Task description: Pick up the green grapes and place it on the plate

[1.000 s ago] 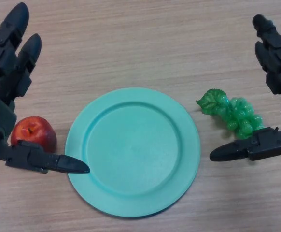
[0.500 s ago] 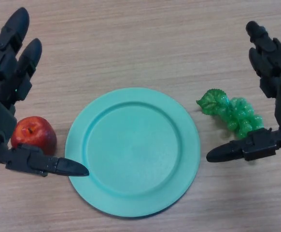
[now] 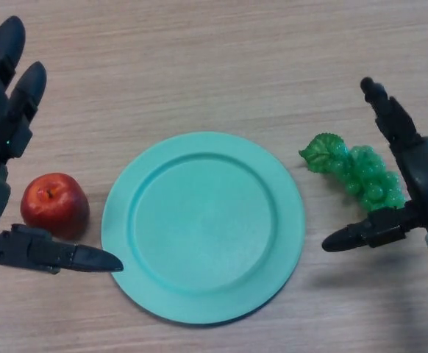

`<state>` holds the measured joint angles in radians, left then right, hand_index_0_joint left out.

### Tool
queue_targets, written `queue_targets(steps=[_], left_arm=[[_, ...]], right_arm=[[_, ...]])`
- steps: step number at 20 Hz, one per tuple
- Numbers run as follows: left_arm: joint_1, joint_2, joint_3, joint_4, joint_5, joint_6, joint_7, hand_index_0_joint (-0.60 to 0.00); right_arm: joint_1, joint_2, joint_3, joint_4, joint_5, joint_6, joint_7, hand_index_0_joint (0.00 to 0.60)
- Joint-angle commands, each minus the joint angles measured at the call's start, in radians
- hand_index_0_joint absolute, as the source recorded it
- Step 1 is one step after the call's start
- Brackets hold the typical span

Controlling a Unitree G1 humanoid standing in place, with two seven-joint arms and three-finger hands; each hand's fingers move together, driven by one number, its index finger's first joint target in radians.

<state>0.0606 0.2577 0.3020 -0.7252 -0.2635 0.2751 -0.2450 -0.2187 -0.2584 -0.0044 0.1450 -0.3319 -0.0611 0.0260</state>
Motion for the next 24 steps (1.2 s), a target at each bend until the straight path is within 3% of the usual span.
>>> queue_targets(steps=[1, 2, 3, 4, 5, 6, 7, 8, 15, 17, 20, 24], left_arm=[[-0.017, 0.024, 0.085, -0.047, -0.025, -0.146, 0.005, 0.0], [-0.015, 0.023, 0.086, -0.048, -0.026, -0.147, 0.005, 0.0], [-0.014, 0.022, 0.087, -0.048, -0.026, -0.147, 0.005, 0.0], [-0.013, 0.021, 0.087, -0.049, -0.026, -0.148, 0.005, 0.0], [-0.011, 0.02, 0.086, -0.049, -0.026, -0.148, 0.004, 0.0], [-0.007, 0.017, 0.083, -0.05, -0.024, -0.149, 0.002, 0.0], [-0.003, 0.014, 0.08, -0.05, -0.022, -0.153, 0.0, 0.0], [0.002, 0.009, 0.079, -0.045, -0.022, -0.163, -0.002, 0.0], [0.013, 0.003, 0.084, -0.038, -0.023, -0.181, 0.002, 0.0], [0.016, 0.002, 0.085, -0.038, -0.024, -0.182, 0.0, 0.0], [0.016, 0.002, 0.084, -0.033, -0.023, -0.181, 0.0, 0.0], [0.011, 0.005, 0.083, -0.022, -0.027, -0.188, 0.0, 0.0]], right_arm=[[-0.078, -0.041, -0.04, -0.001, -0.053, -0.118, -0.075, 0.0], [-0.097, -0.047, -0.037, 0.029, -0.093, -0.104, -0.084, 0.0], [-0.1, -0.048, -0.036, 0.032, -0.1, -0.102, -0.084, 0.05], [-0.106, -0.052, -0.033, 0.044, -0.121, -0.098, -0.085, 0.201], [-0.114, -0.06, -0.028, 0.062, -0.154, -0.099, -0.086, 0.3], [-0.129, -0.083, -0.012, 0.111, -0.262, -0.105, -0.073, 0.452], [-0.137, -0.1, -0.003, 0.15, -0.359, -0.114, -0.053, 0.55], [-0.141, -0.103, -0.004, 0.175, -0.432, -0.122, -0.031, 0.6], [-0.131, -0.083, -0.002, 0.113, -0.455, -0.088, 0.044, 0.6], [-0.126, -0.047, -0.005, -0.005, -0.377, -0.02, 0.099, 0.6], [-0.16, 0.027, 0.035, -0.257, -0.239, 0.198, 0.182, 0.6], [-0.282, 0.065, 0.18, -0.475, -0.166, 0.469, 0.251, 0.6]])
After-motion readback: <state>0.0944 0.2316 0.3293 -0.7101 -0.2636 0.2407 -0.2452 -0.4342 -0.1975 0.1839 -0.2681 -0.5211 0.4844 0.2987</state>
